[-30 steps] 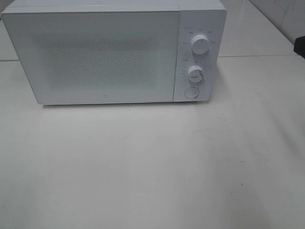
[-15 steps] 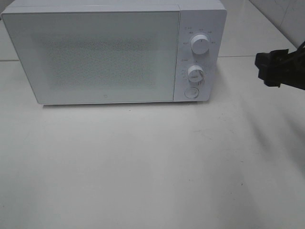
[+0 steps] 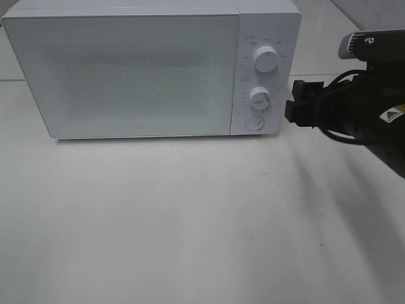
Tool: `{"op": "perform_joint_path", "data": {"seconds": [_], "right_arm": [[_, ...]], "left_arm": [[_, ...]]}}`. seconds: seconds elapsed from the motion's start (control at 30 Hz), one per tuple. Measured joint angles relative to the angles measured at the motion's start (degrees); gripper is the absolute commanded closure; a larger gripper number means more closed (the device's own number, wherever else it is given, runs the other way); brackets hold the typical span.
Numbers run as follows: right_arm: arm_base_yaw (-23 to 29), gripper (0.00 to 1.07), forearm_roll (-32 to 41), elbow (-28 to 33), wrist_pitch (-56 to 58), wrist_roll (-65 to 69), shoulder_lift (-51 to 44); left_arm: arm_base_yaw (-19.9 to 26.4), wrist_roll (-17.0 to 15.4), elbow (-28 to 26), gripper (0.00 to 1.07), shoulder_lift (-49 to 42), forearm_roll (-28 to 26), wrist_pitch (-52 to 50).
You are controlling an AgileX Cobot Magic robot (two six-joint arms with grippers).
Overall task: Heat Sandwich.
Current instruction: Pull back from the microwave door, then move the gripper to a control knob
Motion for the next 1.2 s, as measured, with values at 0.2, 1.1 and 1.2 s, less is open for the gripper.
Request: {"op": "perform_joint_path", "data": {"seconds": [0.2,1.1,1.2], "right_arm": [[5.56,0.31,3.32,0.06,-4.76,0.4,5.04],[10.77,0.31,8.25,-14.67,-11.86,0.17,24.01],[10.77,0.31,8.25,-16.04,-12.03,0.23,25.27]], "left_arm": [[0.0,0.0,0.0,0.09,0.0,0.0,0.0],[0.0,0.0,0.0,0.09,0.0,0.0,0.0],[0.0,0.0,0.0,0.09,0.0,0.0,0.0]]}}
